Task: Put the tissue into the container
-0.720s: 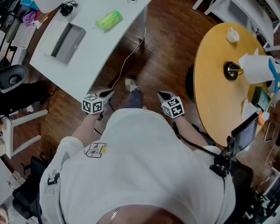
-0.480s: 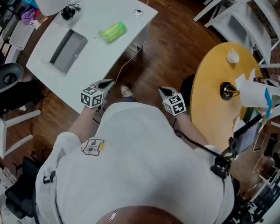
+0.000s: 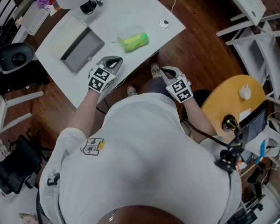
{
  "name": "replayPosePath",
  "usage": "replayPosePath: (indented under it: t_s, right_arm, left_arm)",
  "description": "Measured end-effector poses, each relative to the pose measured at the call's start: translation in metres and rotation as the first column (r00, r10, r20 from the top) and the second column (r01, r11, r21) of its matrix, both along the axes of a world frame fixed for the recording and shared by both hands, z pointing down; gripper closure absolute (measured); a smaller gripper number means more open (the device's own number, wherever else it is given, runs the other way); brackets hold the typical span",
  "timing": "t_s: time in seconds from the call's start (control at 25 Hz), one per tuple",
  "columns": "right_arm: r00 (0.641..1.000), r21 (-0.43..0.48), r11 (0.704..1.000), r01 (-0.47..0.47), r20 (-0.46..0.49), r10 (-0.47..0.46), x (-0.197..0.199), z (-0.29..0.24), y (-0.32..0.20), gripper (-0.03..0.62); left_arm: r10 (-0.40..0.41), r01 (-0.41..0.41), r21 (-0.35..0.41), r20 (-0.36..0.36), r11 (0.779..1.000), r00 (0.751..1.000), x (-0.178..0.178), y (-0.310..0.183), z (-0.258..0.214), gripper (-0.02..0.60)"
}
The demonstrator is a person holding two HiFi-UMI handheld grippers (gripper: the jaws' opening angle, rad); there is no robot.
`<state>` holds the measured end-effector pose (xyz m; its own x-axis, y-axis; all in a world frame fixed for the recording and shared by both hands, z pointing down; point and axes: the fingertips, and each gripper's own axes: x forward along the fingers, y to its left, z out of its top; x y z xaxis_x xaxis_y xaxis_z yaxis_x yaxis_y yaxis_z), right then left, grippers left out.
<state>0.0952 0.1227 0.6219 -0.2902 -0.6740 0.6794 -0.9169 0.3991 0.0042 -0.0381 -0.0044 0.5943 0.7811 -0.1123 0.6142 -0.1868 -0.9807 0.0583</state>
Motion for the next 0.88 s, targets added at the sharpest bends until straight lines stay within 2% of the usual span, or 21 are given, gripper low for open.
replayPosePath:
  t_s: [0.12, 0.16, 0.24, 0.32, 0.4, 0.48, 0.56, 0.76, 0.88]
  right_arm:
    - [0.988, 0.005, 0.989, 0.15, -0.032, -0.15, 0.011, -0.005, -0.048, 0.594]
    - [0.982, 0.001, 0.982, 0.186, -0.035, -0.186, 0.016, -0.006, -0.061, 0.594]
    - [0.967, -0.01, 0.968, 0.252, -0.036, -0.253, 0.027, -0.009, -0.083, 0.594]
    - [0.947, -0.027, 0.947, 0.32, -0.035, -0.321, 0.036, -0.006, -0.104, 0.591]
    - [0.925, -0.053, 0.925, 0.377, -0.03, -0.378, 0.043, 0.0, -0.12, 0.577]
    - [0.905, -0.087, 0.902, 0.423, -0.022, -0.426, 0.05, 0.008, -0.132, 0.546]
    - [0.88, -0.118, 0.875, 0.47, -0.007, -0.474, 0.053, 0.014, -0.141, 0.505]
    - [0.805, -0.175, 0.789, 0.589, 0.031, -0.593, 0.045, 0.027, -0.156, 0.414]
    - [0.751, -0.195, 0.731, 0.654, 0.052, -0.658, 0.035, 0.035, -0.16, 0.37]
  left_arm:
    - [0.035, -0.041, 0.056, 0.107, 0.998, 0.994, 0.015, -0.032, 0.007, 0.575]
    - [0.062, -0.071, 0.048, 0.161, 0.996, 0.985, 0.017, -0.038, 0.014, 0.534]
    - [0.139, -0.147, 0.006, 0.288, 0.989, 0.947, 0.016, -0.041, 0.034, 0.416]
    - [0.213, -0.215, -0.039, 0.404, 0.976, 0.89, 0.012, -0.041, 0.056, 0.272]
    - [0.245, -0.248, -0.057, 0.47, 0.967, 0.848, 0.014, -0.046, 0.072, 0.155]
    - [0.238, -0.245, -0.051, 0.489, 0.968, 0.839, 0.024, -0.057, 0.079, 0.097]
    - [0.22, -0.227, -0.045, 0.488, 0.973, 0.845, 0.034, -0.069, 0.081, 0.074]
    - [0.234, -0.236, -0.055, 0.464, 0.97, 0.855, 0.06, -0.086, 0.074, 0.067]
    - [0.297, -0.289, -0.088, 0.453, 0.953, 0.841, 0.077, -0.081, 0.072, 0.067]
